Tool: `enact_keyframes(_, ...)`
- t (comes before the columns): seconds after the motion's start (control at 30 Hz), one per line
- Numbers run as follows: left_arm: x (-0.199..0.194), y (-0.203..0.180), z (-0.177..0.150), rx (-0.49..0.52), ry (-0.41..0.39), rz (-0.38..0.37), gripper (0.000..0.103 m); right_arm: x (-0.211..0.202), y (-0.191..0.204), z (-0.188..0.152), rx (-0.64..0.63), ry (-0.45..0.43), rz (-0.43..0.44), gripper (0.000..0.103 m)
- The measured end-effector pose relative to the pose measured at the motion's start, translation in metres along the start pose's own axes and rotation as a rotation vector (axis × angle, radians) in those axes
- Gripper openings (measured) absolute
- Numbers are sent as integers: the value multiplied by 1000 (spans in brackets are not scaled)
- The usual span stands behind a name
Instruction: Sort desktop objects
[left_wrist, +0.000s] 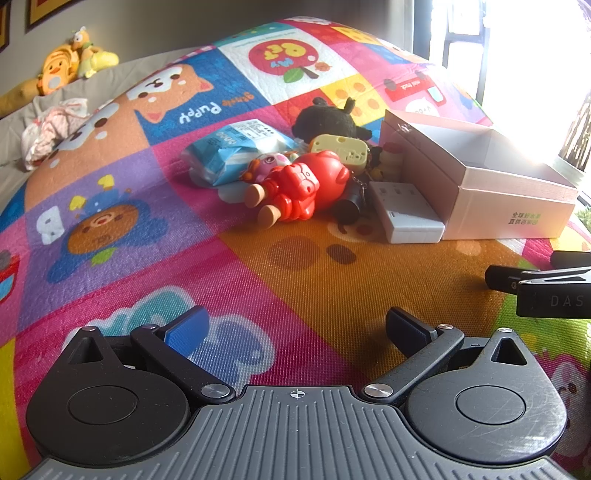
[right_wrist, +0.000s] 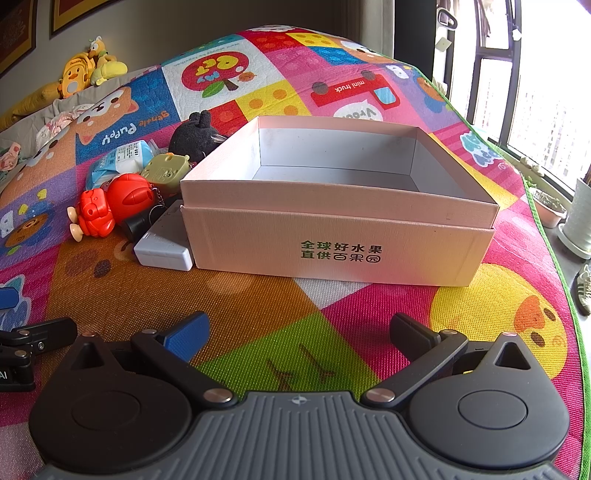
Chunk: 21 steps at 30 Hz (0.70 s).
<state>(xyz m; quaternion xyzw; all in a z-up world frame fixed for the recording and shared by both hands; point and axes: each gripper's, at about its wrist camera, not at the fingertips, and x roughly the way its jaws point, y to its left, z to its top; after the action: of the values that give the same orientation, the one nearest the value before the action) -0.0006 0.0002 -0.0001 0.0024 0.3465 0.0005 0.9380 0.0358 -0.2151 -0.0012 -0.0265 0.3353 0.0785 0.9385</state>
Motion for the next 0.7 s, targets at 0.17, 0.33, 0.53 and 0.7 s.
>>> enact_keyframes(0.17,0,0,0,0,0,0,103,0,-1,0,2,1,1,103)
enact_keyframes(0.33,0,0,0,1,0,0,103,0,-3,0,-7,11,15,103)
enact_keyframes(0.53,-1,3,0,3,10,-8,103,3,-6,10,-58,88,64,103)
enact_keyframes(0.7,2,3,4,7,23,-10,103,3,-9,12,-63,124,77,103)
